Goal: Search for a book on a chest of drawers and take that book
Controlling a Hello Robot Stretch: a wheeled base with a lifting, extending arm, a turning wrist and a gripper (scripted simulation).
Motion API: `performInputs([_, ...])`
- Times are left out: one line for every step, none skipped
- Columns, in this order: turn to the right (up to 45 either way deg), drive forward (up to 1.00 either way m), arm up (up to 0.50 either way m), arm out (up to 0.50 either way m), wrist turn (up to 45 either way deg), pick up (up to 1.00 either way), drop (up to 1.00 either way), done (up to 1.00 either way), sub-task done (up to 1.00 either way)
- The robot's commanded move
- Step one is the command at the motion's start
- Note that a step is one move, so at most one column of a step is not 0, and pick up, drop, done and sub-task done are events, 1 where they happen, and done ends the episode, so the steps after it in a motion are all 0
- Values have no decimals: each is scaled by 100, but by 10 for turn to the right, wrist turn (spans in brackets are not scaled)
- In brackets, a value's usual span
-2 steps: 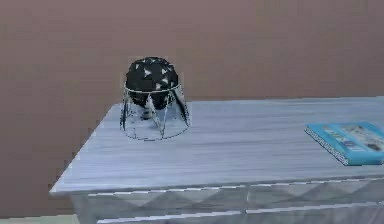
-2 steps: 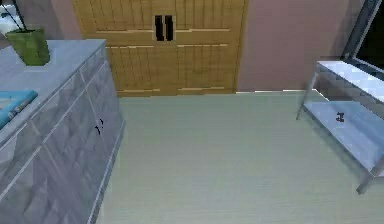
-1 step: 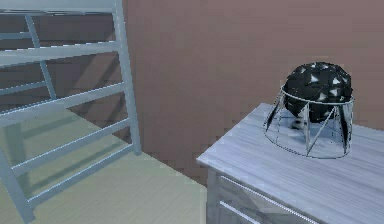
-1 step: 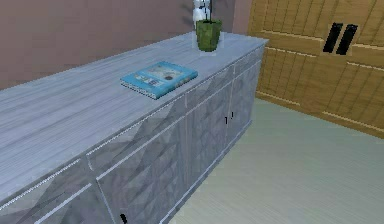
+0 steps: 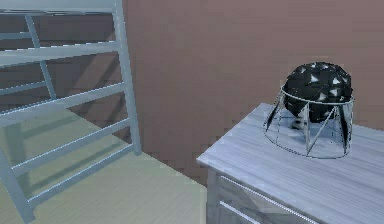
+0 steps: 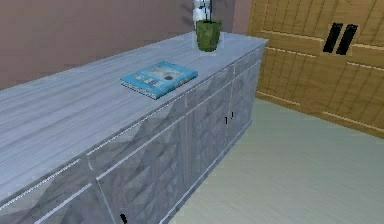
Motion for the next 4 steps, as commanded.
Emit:
performInputs([0,0,38,0,0,0,0,0,0])
performInputs([0,0,0,50,0,0,0,0,0])
performInputs([0,0,0,0,450,0,0,0,0])
performInputs([0,0,0,0,450,0,0,0,0])
